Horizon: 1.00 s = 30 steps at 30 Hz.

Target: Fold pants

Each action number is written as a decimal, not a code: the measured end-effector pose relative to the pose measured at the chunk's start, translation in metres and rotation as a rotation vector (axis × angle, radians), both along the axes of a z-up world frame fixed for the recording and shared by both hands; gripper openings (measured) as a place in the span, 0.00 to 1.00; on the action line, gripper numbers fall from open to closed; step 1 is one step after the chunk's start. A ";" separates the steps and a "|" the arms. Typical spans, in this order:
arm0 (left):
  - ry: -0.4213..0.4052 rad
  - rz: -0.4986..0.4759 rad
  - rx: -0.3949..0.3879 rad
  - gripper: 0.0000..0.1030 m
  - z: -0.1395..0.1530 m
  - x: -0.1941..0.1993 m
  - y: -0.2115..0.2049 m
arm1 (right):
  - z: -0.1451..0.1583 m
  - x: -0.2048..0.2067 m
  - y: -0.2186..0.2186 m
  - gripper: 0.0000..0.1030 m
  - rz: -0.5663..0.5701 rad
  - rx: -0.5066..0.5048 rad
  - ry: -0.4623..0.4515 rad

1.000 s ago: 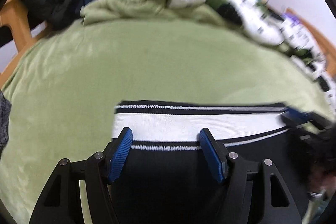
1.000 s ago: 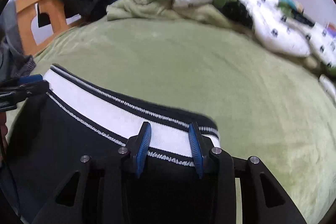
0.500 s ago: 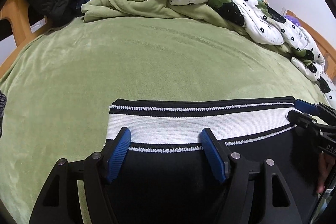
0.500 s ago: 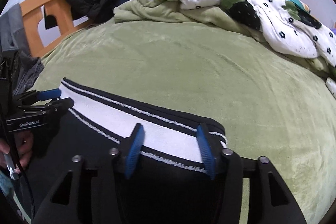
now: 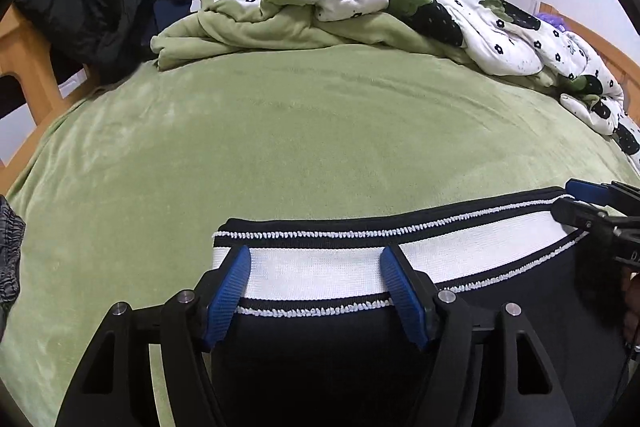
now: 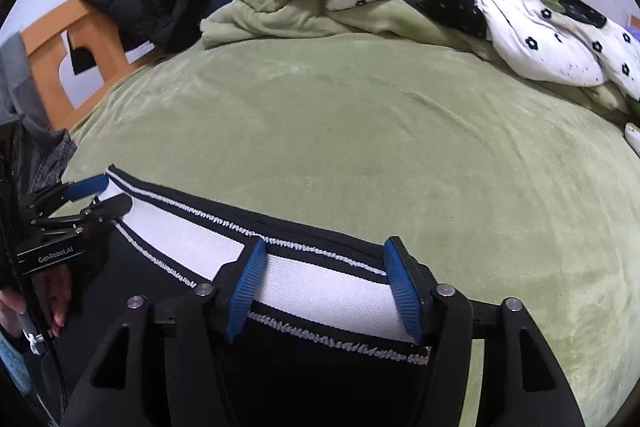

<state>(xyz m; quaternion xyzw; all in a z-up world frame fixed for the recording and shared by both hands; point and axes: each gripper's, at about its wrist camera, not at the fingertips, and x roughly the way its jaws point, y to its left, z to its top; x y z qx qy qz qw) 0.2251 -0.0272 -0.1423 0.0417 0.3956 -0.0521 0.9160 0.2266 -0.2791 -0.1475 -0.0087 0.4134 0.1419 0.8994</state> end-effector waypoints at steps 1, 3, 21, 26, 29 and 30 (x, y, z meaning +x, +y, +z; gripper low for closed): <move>0.005 0.000 -0.014 0.68 -0.001 0.001 0.001 | -0.001 -0.001 0.001 0.61 0.000 -0.004 -0.004; 0.027 -0.004 -0.018 0.72 -0.007 0.004 0.000 | -0.002 0.000 0.001 0.61 0.001 -0.003 -0.006; 0.232 -0.270 -0.161 0.73 0.026 -0.157 0.024 | 0.021 -0.125 -0.019 0.61 -0.006 0.132 0.143; 0.167 -0.261 -0.039 0.76 0.009 -0.245 0.043 | 0.015 -0.178 -0.023 0.61 -0.044 0.176 0.170; 0.142 -0.224 0.095 0.76 -0.008 -0.264 0.036 | 0.014 -0.196 -0.019 0.61 -0.049 0.161 0.158; 0.127 -0.216 0.140 0.76 -0.012 -0.264 0.032 | 0.015 -0.200 -0.017 0.61 -0.047 0.153 0.151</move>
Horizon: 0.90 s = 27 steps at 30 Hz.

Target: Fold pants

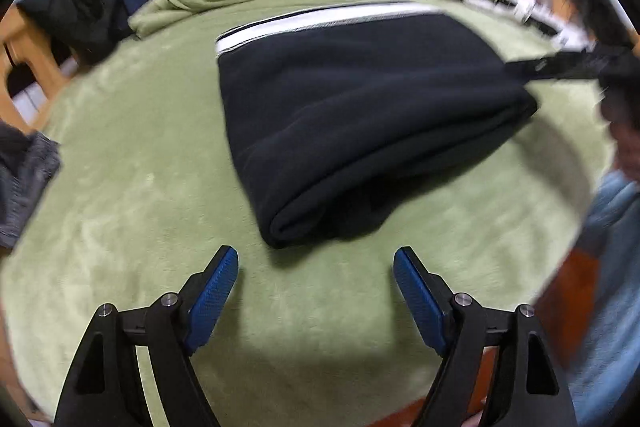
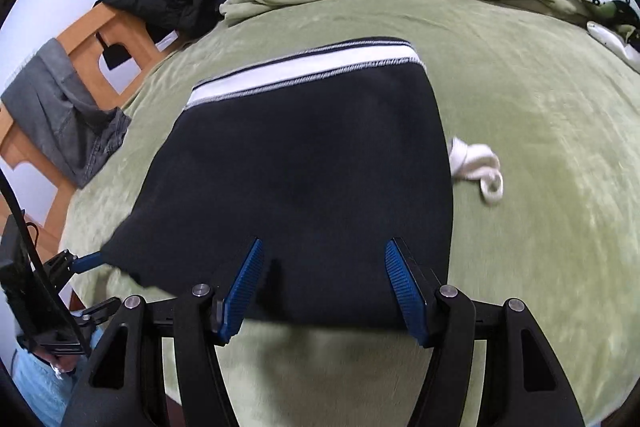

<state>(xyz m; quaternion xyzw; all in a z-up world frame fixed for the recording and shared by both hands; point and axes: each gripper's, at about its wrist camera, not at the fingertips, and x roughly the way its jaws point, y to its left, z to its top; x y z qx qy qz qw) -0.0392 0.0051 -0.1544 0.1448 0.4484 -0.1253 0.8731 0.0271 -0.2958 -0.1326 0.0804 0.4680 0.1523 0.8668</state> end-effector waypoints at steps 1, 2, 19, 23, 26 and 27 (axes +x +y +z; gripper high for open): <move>-0.028 0.005 0.052 0.76 -0.003 0.002 -0.005 | 0.000 -0.004 0.002 0.61 -0.004 -0.007 -0.007; -0.047 0.017 0.079 0.76 -0.005 0.006 -0.008 | -0.001 -0.007 0.001 0.61 -0.008 -0.007 -0.007; 0.026 0.185 -0.245 0.16 -0.001 0.023 0.021 | -0.013 -0.013 0.004 0.61 -0.008 -0.088 0.003; -0.033 0.163 -0.235 0.33 0.024 -0.006 0.023 | 0.003 -0.019 -0.003 0.61 -0.017 -0.079 -0.061; -0.108 0.123 -0.258 0.49 0.047 -0.010 0.022 | 0.010 -0.014 -0.011 0.61 -0.041 -0.059 -0.099; -0.124 0.111 -0.268 0.53 0.055 -0.003 0.018 | 0.012 -0.011 -0.012 0.61 -0.047 -0.053 -0.109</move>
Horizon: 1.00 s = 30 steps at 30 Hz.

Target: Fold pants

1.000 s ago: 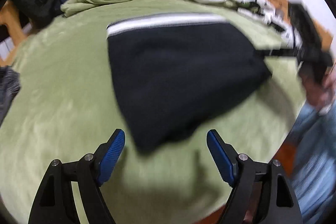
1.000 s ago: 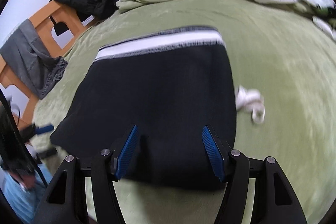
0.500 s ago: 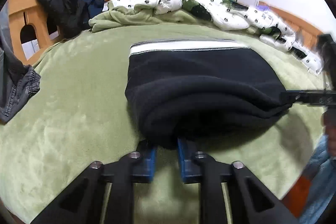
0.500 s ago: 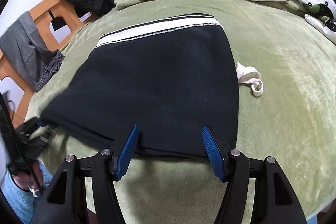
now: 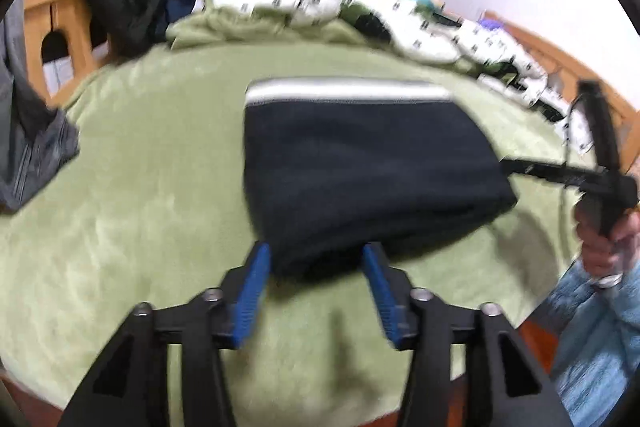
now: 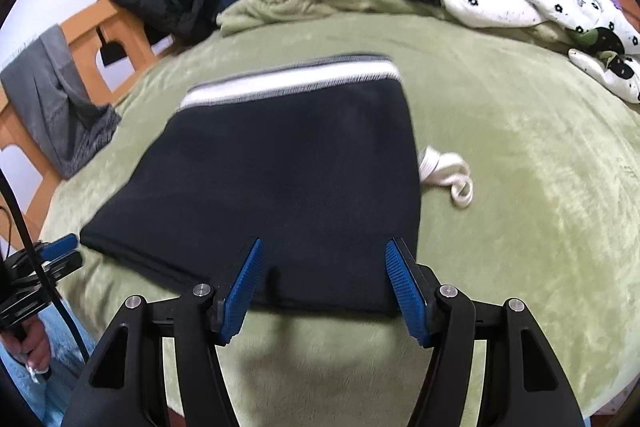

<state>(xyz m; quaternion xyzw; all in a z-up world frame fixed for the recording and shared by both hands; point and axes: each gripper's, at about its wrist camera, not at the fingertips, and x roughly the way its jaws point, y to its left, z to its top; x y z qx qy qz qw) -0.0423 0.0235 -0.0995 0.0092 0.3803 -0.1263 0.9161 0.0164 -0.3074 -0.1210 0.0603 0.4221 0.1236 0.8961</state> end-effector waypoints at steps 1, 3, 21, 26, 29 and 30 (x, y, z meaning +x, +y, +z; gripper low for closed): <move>-0.004 -0.006 0.001 0.53 0.005 0.010 -0.003 | 0.001 0.005 -0.001 0.61 -0.005 0.006 -0.013; -0.002 -0.017 0.019 0.53 0.013 0.033 -0.016 | 0.002 0.017 0.001 0.61 -0.016 -0.001 -0.027; 0.123 0.080 -0.010 0.71 -0.057 0.068 -0.023 | -0.060 0.020 -0.015 0.64 -0.089 0.058 0.099; 0.112 0.067 0.025 0.70 -0.051 0.064 -0.027 | -0.041 0.011 0.000 0.64 -0.078 -0.106 0.033; 0.123 0.060 0.009 0.68 -0.042 0.065 -0.022 | -0.027 0.003 -0.003 0.62 -0.133 -0.169 -0.031; 0.127 0.065 -0.006 0.63 -0.039 0.065 -0.019 | -0.024 0.001 -0.006 0.62 -0.150 -0.182 -0.051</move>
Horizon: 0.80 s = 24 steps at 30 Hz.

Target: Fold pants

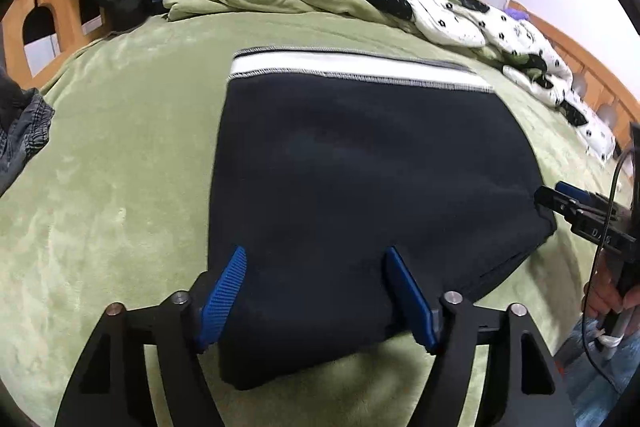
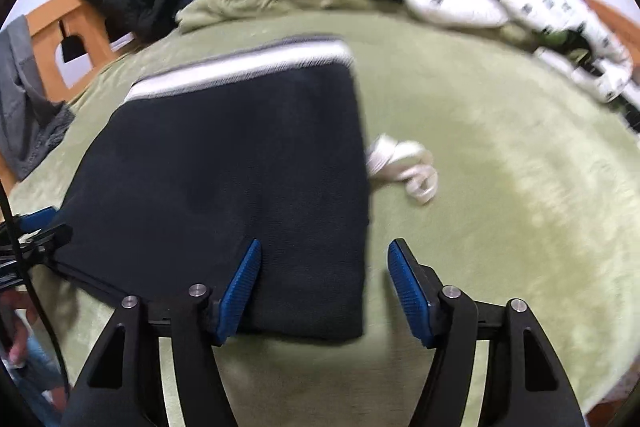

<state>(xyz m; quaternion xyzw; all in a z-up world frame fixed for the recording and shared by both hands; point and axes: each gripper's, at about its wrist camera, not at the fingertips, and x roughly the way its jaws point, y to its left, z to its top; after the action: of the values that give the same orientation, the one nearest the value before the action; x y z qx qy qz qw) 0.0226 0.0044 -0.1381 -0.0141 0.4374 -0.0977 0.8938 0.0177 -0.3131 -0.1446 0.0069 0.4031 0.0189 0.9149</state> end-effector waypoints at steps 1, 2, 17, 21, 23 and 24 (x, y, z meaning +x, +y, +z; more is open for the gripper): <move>0.006 0.005 -0.024 0.62 0.004 0.001 0.003 | 0.004 -0.002 -0.003 0.62 -0.014 -0.005 -0.025; 0.009 0.008 -0.046 0.60 0.008 0.001 0.005 | 0.009 -0.002 -0.006 0.62 -0.027 0.010 -0.049; -0.107 0.082 -0.013 0.46 0.117 0.017 0.008 | 0.059 0.014 -0.007 0.62 0.052 0.142 -0.044; -0.081 0.032 0.031 0.46 0.106 0.046 -0.003 | 0.056 0.042 0.003 0.62 0.067 0.097 0.009; -0.101 0.023 0.042 0.46 0.105 0.059 -0.007 | 0.061 0.063 0.010 0.60 0.084 0.081 0.021; -0.111 0.017 0.044 0.46 0.103 0.065 -0.009 | 0.064 0.069 0.014 0.59 0.087 0.072 0.010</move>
<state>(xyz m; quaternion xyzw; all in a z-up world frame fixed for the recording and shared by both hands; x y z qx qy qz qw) 0.0879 -0.0041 -0.0352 0.0074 0.3892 -0.0813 0.9175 0.0871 -0.2991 -0.0809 0.0225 0.4068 0.0734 0.9103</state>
